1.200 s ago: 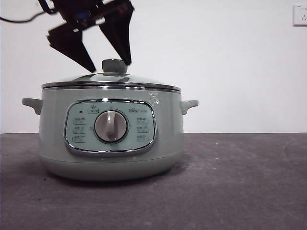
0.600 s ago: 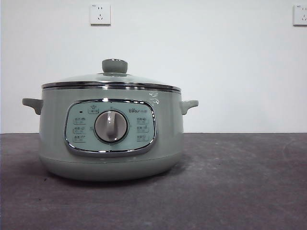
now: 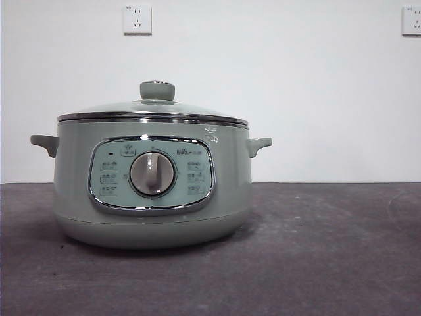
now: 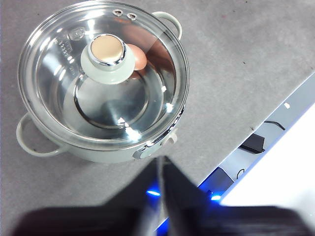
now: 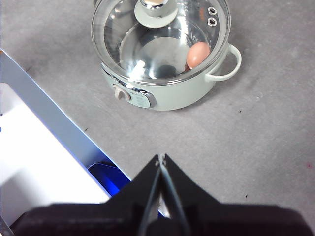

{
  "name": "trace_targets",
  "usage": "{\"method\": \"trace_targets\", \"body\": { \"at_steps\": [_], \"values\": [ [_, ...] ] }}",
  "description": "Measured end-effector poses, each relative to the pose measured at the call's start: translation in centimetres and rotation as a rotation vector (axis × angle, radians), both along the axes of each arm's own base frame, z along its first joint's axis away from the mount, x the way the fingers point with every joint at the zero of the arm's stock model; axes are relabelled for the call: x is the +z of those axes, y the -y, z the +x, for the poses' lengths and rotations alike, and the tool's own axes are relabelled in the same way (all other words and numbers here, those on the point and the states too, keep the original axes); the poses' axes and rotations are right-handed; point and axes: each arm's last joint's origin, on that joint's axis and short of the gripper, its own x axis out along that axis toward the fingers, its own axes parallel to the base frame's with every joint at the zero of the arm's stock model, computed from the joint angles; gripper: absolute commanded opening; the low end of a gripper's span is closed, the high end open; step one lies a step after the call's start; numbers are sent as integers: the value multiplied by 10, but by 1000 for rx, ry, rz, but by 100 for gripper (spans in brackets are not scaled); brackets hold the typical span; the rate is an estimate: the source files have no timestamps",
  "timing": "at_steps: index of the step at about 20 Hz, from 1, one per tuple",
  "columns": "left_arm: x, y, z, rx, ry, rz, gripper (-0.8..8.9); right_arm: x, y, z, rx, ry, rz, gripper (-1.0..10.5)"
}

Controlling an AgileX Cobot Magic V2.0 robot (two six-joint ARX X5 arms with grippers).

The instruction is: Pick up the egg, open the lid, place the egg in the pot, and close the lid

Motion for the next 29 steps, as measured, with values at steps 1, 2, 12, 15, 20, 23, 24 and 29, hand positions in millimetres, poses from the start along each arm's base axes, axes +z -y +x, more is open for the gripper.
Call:
{"method": "trace_targets", "body": {
  "at_steps": [1,2,12,15,20,23,24,29],
  "values": [
    [0,0,0,0,0,0,-4,0,0,-1,0,2,2,0],
    [0,0,0,0,0,0,-4,0,1,-1,-2,1,4,0],
    [1,-5,5,128,99,132,-3,0,1,-1,-5,-1,5,0],
    [10,-19,3,193,196,125,-3,1,1,-1,-5,0,5,0],
    [33,-59,-23,362,705,-105,-3,0,1,-1,-5,-1,5,0],
    [6,-78,-37,479,953,-156,-3,0,1,-1,-5,-1,5,0],
    [-9,-82,-40,511,1006,-159,-3,0,1,-1,-5,-1,5,0],
    [-109,-90,-42,577,994,-116,-3,0,1,-1,-5,-1,5,0]
  ]
}}
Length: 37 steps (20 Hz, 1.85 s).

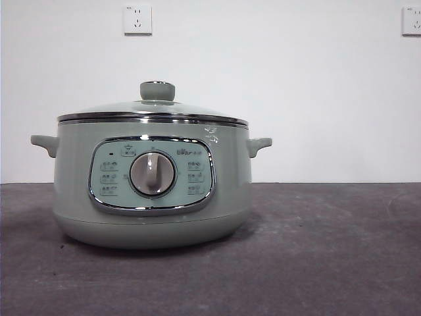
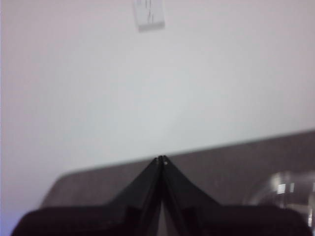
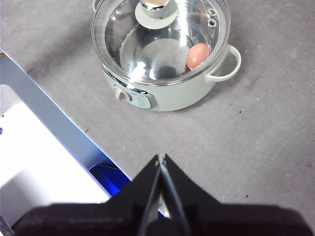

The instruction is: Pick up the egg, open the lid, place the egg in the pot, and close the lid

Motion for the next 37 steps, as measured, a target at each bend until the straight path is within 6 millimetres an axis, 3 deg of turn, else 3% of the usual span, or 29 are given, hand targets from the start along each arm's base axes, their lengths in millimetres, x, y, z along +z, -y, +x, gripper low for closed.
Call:
{"method": "trace_targets", "body": {
  "at_steps": [3,8,14,22,37],
  "values": [
    [-51,-1,-4,13,-44,1,-3,0,0,0,0,0,0,0],
    [-115,-3,-7,45,-117,1,-3,0,0,0,0,0,0,0],
    [-157,-3,-8,46,-160,4,-3,0,0,0,0,0,0,1],
    [-172,-3,-12,41,-240,0,-3,0,0,0,0,0,0,0],
    [-173,-3,-12,45,-242,-6,-3,0,0,0,0,0,0,0]
  ]
}}
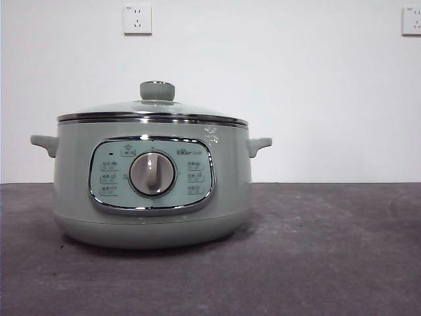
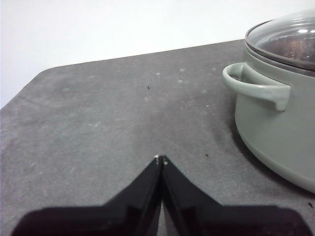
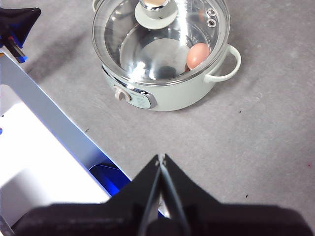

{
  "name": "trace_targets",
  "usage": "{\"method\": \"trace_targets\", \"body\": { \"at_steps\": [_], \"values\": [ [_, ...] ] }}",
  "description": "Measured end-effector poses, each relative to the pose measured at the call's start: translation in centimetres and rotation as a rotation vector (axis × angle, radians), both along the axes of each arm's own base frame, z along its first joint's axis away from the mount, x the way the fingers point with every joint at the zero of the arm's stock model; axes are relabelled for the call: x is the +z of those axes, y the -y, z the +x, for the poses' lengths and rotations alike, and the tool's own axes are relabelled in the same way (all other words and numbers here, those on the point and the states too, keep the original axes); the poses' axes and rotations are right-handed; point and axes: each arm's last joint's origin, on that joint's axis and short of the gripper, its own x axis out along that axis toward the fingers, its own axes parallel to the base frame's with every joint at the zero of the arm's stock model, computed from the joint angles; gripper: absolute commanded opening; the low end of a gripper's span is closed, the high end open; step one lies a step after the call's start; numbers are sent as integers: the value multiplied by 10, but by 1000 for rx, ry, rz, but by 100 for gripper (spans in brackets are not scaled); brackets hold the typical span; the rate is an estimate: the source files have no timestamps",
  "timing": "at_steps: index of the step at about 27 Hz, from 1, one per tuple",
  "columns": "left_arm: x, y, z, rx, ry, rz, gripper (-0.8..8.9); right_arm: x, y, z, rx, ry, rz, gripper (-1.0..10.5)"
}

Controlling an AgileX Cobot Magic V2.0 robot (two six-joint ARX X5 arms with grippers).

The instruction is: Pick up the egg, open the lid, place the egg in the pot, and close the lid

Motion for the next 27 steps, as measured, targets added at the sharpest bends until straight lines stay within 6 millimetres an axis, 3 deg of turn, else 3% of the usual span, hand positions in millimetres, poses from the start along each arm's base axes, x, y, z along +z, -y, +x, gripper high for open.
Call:
{"method": "trace_targets", "body": {
  "at_steps": [4,7,10,13,18,27],
  "values": [
    [0,0,0,0,0,0,-3,6,17,-6,-44,61,17,0],
    [0,0,0,0,-1,0,-3,21,45,-23,-129,273,189,0],
    [0,0,0,0,-1,0,-3,9,67,-39,-233,458,289,0],
    [0,0,0,0,-2,0,-3,-28,77,-46,-317,617,297,0],
    [0,0,0,0,-3,0,-3,-88,79,-43,-335,731,318,1],
    [0,0,0,0,-3,0,-3,-208,77,-24,-353,741,346,0]
  ]
}}
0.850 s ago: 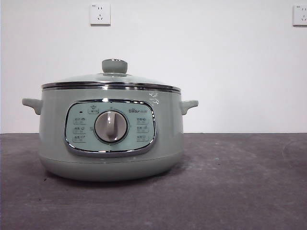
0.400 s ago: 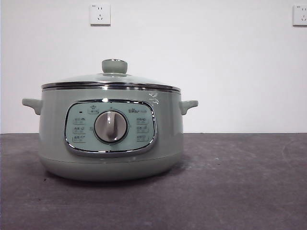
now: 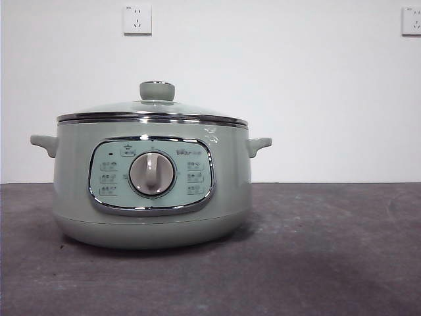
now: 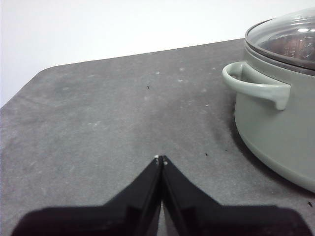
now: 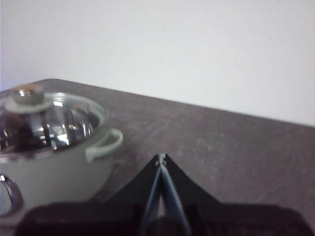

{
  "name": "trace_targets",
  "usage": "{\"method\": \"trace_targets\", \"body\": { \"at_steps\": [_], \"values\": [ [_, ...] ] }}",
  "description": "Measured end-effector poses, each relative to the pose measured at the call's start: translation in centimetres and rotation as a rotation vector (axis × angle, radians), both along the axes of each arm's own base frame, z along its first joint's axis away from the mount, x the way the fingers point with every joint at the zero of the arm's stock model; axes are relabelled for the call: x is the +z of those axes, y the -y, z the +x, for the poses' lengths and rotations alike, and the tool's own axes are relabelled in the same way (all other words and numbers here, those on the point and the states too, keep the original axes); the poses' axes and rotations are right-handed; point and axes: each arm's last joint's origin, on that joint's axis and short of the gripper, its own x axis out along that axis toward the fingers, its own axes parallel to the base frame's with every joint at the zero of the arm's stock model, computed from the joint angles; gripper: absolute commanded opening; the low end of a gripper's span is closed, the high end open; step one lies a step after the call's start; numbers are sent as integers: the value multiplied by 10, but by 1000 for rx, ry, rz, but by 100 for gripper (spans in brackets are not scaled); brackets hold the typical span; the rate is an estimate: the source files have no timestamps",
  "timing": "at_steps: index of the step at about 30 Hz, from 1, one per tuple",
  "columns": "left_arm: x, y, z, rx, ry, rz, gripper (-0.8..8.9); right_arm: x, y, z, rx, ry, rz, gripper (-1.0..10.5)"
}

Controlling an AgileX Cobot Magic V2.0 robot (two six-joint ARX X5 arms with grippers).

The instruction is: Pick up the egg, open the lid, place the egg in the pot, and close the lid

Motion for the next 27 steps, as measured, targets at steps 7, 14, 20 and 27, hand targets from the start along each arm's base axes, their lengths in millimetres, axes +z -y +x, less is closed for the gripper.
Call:
{"method": "trace_targets", "body": {
  "at_steps": [7,14,20,27],
  "values": [
    [0,0,0,0,0,0,-3,-55,2,4,-72,-57,44,0],
    [0,0,0,0,0,0,-3,-77,2,5,-85,-112,65,1],
    [0,0,0,0,-2,0,-3,-81,2,4,-88,-153,70,0],
    [0,0,0,0,-3,0,-3,-80,2,4,-93,-173,127,0]
  ]
}}
